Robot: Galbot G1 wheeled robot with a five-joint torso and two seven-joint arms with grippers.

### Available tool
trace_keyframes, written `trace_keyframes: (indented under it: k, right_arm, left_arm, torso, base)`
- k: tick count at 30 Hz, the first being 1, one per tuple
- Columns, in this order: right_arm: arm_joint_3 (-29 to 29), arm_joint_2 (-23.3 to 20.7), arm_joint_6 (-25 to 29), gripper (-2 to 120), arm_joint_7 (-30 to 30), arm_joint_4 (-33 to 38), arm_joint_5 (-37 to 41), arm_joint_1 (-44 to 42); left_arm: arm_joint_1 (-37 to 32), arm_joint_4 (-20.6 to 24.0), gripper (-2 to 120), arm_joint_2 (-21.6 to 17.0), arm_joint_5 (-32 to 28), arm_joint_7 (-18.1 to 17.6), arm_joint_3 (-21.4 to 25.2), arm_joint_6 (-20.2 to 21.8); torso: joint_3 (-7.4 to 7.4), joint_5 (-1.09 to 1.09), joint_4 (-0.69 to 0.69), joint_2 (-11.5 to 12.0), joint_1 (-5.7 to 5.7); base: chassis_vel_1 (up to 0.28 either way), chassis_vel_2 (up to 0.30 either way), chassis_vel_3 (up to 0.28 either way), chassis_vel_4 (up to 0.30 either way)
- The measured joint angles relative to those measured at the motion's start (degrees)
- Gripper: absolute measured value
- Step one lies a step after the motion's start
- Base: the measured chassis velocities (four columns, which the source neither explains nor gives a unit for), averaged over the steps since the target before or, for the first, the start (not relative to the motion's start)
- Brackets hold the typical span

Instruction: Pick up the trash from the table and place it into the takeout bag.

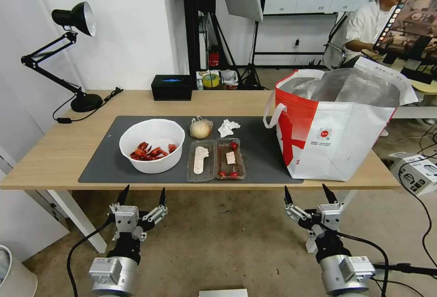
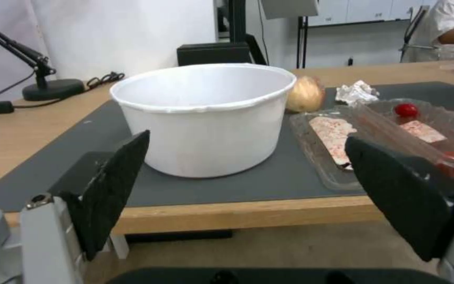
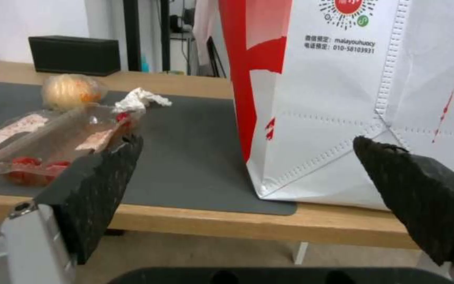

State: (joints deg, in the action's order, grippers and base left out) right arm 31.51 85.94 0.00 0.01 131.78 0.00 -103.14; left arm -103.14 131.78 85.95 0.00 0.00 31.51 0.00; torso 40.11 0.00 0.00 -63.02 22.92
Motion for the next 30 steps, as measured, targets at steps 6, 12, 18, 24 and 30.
trace_keyframes:
  k: [6,12,18,24,30]
  right_arm:
    - [0.0,0.0,0.0,100,0.0,0.0,0.0,0.0]
    - [0.0,0.0,0.0,100,0.0,0.0,0.0,0.0]
    - [0.0,0.0,0.0,100,0.0,0.0,0.0,0.0]
    - [0.0,0.0,0.0,100,0.0,0.0,0.0,0.0]
    - [1.5,-3.3,-2.0,100,0.0,1.3,3.2,1.0]
  left_arm:
    - [0.0,0.0,100,0.0,0.0,0.0,0.0,0.0]
    - [0.0,0.0,100,0.0,0.0,0.0,0.0,0.0]
    - [0.0,0.0,100,0.0,0.0,0.0,0.0,0.0]
    - [0.0,0.0,100,0.0,0.0,0.0,0.0,0.0]
    - [0.9,0.5,100,-0.7,-1.9,-0.2,0.5,0.5]
  torso:
    - [0.0,0.0,0.0,0.0,0.0]
    - [0.0,0.0,0.0,0.0,0.0]
    - [0.0,0.0,0.0,0.0,0.0]
    - [0.0,0.0,0.0,0.0,0.0]
    - [0.0,-0.02,0.01,0.0,-0.01]
  base:
    - [0.0,0.0,0.0,0.0]
    - [0.0,0.0,0.0,0.0]
    - [0.0,0.0,0.0,0.0]
    - [0.0,0.0,0.0,0.0]
    - [0.0,0.0,0.0,0.0]
